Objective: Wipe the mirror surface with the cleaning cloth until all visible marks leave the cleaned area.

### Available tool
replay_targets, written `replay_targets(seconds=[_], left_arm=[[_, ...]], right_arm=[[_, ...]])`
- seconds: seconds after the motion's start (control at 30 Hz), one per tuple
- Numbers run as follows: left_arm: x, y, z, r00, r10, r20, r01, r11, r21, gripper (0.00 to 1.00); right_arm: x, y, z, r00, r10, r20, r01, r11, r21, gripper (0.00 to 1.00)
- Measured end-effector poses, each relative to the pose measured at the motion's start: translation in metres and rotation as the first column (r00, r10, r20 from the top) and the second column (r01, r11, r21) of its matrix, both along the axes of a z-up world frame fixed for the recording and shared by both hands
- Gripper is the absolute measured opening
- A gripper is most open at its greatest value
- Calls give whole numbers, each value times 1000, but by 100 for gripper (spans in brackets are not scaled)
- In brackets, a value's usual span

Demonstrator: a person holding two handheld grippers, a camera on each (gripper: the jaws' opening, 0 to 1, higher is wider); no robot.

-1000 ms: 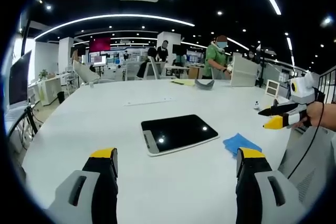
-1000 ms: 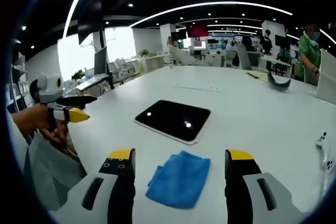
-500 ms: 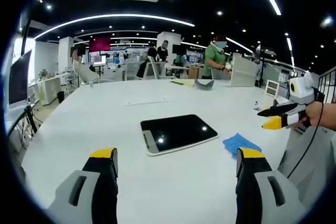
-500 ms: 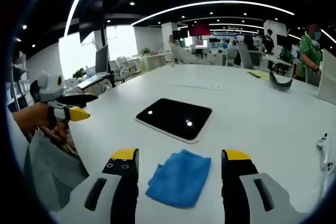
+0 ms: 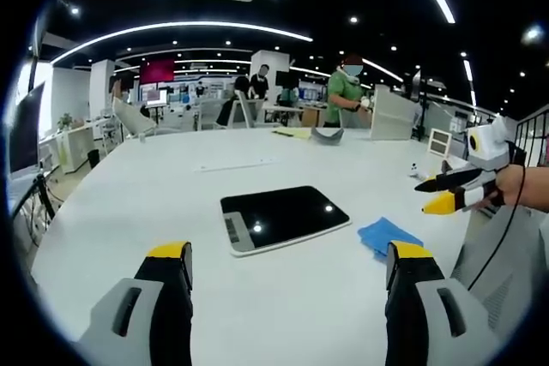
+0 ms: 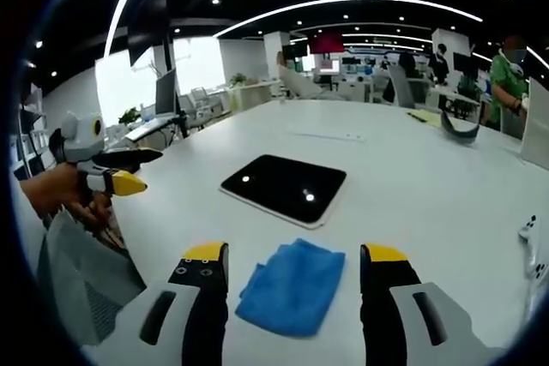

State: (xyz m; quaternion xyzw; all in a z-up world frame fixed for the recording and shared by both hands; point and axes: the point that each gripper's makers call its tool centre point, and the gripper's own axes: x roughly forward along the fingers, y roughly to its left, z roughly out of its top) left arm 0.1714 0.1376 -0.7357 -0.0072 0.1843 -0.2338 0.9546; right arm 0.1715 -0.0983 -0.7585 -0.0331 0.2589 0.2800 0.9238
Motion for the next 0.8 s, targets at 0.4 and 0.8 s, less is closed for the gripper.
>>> replay_targets(seconds=[0.4,0.8], left_arm=[[-4,-5,-4,1000,-7,-8,7,1000,-12,94],[-3,1,-5,1000,7,-10,-7,1000,-15,94]], right_arm=[[-3,8,-23,998,37,-57,-40,998,-40,55],[-4,13,-51,990,70,-123,-80,993,-82,51]])
